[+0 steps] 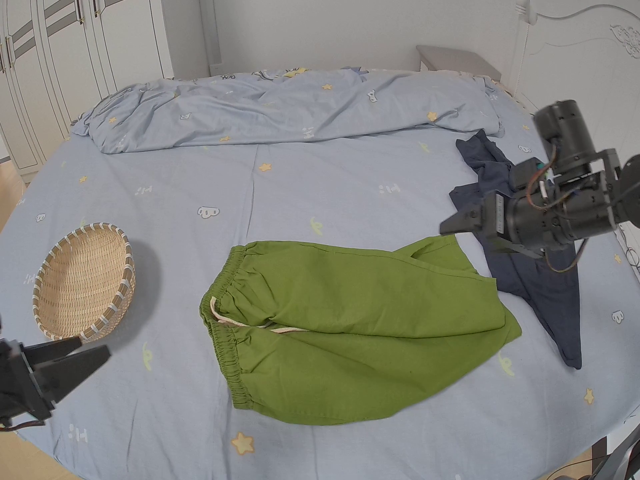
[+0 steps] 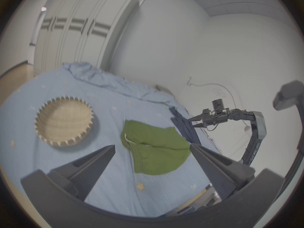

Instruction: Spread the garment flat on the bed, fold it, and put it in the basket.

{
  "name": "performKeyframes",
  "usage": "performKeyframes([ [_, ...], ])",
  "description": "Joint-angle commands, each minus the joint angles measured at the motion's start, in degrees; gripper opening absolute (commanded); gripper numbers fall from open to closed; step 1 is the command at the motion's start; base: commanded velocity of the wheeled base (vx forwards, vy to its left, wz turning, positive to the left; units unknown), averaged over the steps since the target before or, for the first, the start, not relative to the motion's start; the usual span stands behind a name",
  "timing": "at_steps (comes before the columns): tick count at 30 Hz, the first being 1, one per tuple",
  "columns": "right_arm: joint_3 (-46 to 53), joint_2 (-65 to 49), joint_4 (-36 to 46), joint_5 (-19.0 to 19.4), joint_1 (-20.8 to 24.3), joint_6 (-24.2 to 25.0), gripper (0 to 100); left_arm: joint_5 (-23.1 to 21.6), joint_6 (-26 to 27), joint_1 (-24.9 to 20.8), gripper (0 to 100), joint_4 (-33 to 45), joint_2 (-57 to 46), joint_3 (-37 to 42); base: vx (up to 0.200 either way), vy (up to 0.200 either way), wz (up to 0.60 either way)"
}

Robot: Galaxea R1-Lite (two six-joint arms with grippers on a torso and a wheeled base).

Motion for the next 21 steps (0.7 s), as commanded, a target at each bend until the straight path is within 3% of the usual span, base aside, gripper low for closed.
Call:
performKeyframes([
  [1, 12.74, -13.28, -0.39, 7.40, -11.99, -3.86, 100, -3.75, -1.92, -2.87, 100, -5.61, 22.86, 2.31, 0.000, 0.000, 0.00],
  [4, 14.58, -14.42, -0.47, 7.58, -12.07, -6.50, 100, -3.40, 2.04, -5.41, 100, -8.07, 26.11, 8.03, 0.000, 0.000, 0.00],
  [5, 14.76, -14.51, -0.47, 7.58, -11.99, -6.50, 100, -3.92, 3.53, -5.24, 100, -12.46, 25.85, 10.66, 0.000, 0.000, 0.00],
  [8, 14.76, -14.51, -0.47, 7.58, -11.99, -6.50, 100, -5.86, 3.35, -5.50, 100, -19.14, 25.76, 13.12, 0.000, 0.000, 0.00],
  [10, 14.85, -14.42, -1.00, 7.58, -11.99, -6.41, 100, -15.00, 3.44, -5.59, 100, -25.38, 26.90, 16.90, 0.000, 0.000, 0.00],
  [13, 15.02, -14.33, -1.00, 7.58, -11.90, -6.41, 100, -22.91, 4.58, -5.41, 100, -26.70, 29.01, 20.07, 0.000, 0.000, 0.00],
  [20, 16.17, -14.33, -1.62, 7.58, -11.72, -6.50, 100, -23.35, 5.11, -1.63, 100, -29.87, 35.87, 19.89, 0.000, 0.000, 0.00],
  [21, 16.69, -14.33, -3.02, 7.58, -11.72, -6.41, 100, -23.35, 7.84, -0.14, 100, -33.47, 39.73, 18.22, 0.000, 0.000, 0.00],
])
